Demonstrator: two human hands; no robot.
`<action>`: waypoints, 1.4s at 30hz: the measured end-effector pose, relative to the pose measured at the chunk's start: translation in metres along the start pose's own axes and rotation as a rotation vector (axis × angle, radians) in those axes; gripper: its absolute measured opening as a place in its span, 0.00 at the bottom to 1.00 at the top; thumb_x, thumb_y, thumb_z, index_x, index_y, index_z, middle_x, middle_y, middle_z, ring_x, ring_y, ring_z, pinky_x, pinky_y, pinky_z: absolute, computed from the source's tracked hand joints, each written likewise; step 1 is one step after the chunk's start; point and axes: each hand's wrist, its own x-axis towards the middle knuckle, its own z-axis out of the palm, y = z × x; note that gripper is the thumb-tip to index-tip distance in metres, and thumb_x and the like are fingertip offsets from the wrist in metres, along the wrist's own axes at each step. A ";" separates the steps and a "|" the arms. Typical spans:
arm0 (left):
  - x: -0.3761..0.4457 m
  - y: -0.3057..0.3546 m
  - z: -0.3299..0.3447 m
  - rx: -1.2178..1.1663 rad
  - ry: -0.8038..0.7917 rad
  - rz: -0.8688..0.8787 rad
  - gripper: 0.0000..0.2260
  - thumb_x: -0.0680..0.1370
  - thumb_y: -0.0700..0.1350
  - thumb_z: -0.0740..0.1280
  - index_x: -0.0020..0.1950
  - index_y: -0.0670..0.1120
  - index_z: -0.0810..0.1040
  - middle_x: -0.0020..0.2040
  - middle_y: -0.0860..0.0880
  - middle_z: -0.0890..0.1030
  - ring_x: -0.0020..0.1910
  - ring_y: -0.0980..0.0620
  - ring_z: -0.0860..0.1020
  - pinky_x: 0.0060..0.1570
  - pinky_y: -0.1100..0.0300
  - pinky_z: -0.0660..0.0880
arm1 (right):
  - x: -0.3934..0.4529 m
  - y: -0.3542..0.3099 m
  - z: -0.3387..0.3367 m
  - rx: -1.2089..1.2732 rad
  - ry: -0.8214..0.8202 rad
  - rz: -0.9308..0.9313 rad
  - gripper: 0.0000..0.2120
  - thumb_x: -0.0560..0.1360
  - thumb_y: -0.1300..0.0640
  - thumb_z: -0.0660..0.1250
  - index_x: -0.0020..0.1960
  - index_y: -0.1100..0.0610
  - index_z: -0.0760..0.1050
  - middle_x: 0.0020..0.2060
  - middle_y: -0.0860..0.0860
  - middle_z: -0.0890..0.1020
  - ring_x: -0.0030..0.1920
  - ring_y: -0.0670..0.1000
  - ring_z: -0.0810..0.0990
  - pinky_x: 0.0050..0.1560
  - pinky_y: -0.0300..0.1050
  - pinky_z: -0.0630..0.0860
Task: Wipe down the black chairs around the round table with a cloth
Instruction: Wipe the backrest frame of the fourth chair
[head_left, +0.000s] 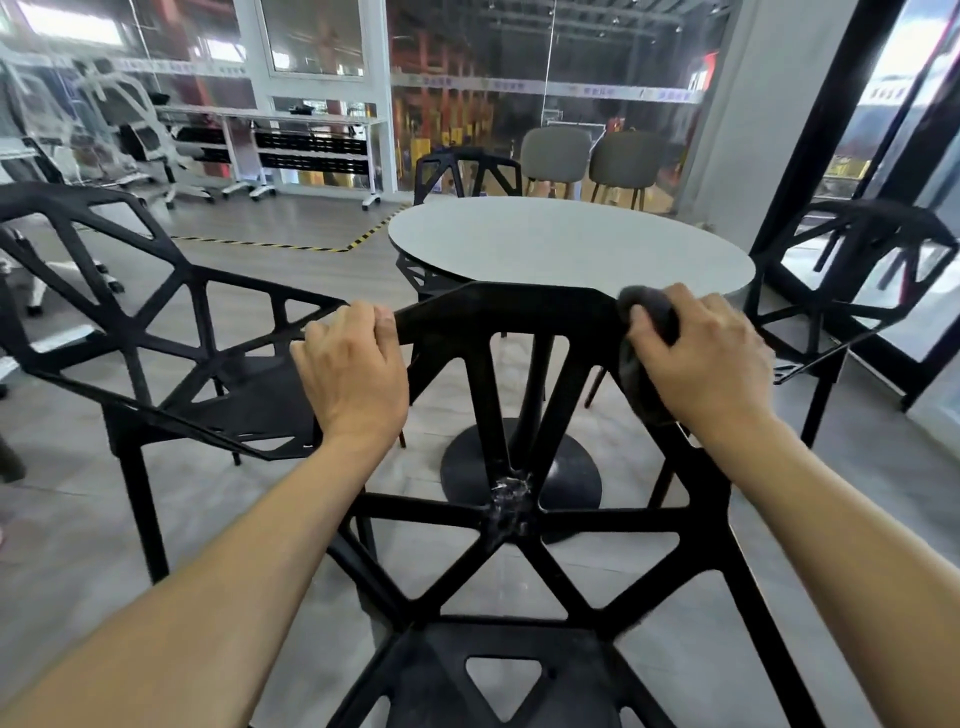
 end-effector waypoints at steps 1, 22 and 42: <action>0.000 0.000 0.001 -0.002 -0.006 -0.001 0.13 0.85 0.48 0.55 0.46 0.45 0.74 0.42 0.44 0.78 0.43 0.46 0.63 0.47 0.50 0.59 | -0.002 0.003 -0.003 0.004 0.004 0.028 0.21 0.80 0.38 0.56 0.60 0.53 0.73 0.52 0.59 0.79 0.53 0.64 0.77 0.46 0.55 0.70; 0.003 0.003 0.004 0.004 -0.043 0.003 0.14 0.86 0.48 0.54 0.46 0.44 0.73 0.45 0.42 0.78 0.45 0.47 0.61 0.50 0.47 0.61 | 0.042 -0.090 0.033 0.121 0.035 -0.214 0.20 0.80 0.40 0.57 0.53 0.56 0.77 0.45 0.55 0.80 0.46 0.60 0.78 0.42 0.50 0.69; -0.015 -0.036 0.007 -0.623 -0.368 -0.334 0.14 0.86 0.54 0.52 0.49 0.49 0.73 0.34 0.54 0.74 0.36 0.51 0.74 0.47 0.41 0.76 | 0.059 -0.035 0.029 0.020 0.009 -0.051 0.22 0.82 0.41 0.55 0.59 0.57 0.76 0.52 0.61 0.80 0.52 0.66 0.78 0.46 0.53 0.64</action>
